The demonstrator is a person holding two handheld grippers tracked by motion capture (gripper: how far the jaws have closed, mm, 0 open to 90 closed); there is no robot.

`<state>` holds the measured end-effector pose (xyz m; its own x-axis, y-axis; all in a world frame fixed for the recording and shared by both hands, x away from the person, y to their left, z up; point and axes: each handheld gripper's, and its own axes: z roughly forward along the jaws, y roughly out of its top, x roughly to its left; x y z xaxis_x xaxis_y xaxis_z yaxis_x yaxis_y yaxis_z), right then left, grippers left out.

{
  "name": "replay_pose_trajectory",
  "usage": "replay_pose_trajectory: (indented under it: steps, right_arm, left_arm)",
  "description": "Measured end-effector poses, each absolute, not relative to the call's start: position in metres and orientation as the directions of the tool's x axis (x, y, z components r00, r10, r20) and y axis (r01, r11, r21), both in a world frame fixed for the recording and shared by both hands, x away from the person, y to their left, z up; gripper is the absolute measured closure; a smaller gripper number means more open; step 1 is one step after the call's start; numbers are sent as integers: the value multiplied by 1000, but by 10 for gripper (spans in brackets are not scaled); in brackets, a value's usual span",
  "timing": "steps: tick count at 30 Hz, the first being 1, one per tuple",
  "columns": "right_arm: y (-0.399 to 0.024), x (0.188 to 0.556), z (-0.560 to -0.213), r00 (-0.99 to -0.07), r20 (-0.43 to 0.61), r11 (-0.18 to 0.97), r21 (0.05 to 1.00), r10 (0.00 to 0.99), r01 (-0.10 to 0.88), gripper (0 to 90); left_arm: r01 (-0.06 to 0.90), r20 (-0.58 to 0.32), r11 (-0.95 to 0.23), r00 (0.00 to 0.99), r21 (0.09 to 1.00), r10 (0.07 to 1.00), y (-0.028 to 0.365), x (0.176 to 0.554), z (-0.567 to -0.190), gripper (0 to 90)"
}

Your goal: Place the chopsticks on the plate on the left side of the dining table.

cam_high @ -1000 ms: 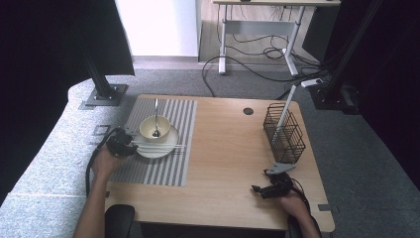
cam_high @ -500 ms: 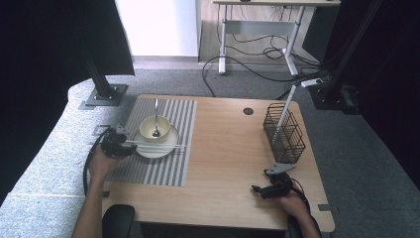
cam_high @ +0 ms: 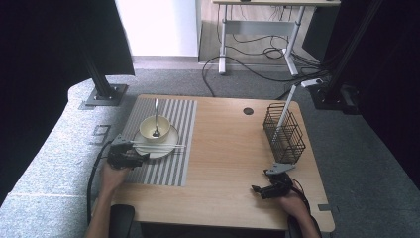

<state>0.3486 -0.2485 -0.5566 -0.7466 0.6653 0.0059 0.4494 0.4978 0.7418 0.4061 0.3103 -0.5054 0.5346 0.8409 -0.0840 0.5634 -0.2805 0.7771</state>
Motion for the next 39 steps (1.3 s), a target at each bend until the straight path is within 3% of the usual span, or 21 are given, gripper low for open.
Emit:
replay_pose_trajectory:
  steps: [2, 12, 39]
  right_arm:
    - [-248, 349, -557, -746, 6, 497, 742, 666, 450, 129]
    - [-248, 348, -557, -746, 5, 498, 742, 666, 450, 128]
    - [-248, 348, -557, -749, 5, 500, 742, 662, 447, 126]
  left_arm:
    - [547, -71, -288, 542, 786, 837, 299, 404, -510, 3]
    - [509, -15, -366, 599, 779, 801, 252, 410, -523, 0]
    - [496, -30, -361, 619, 790, 785, 240, 428, -535, 0]
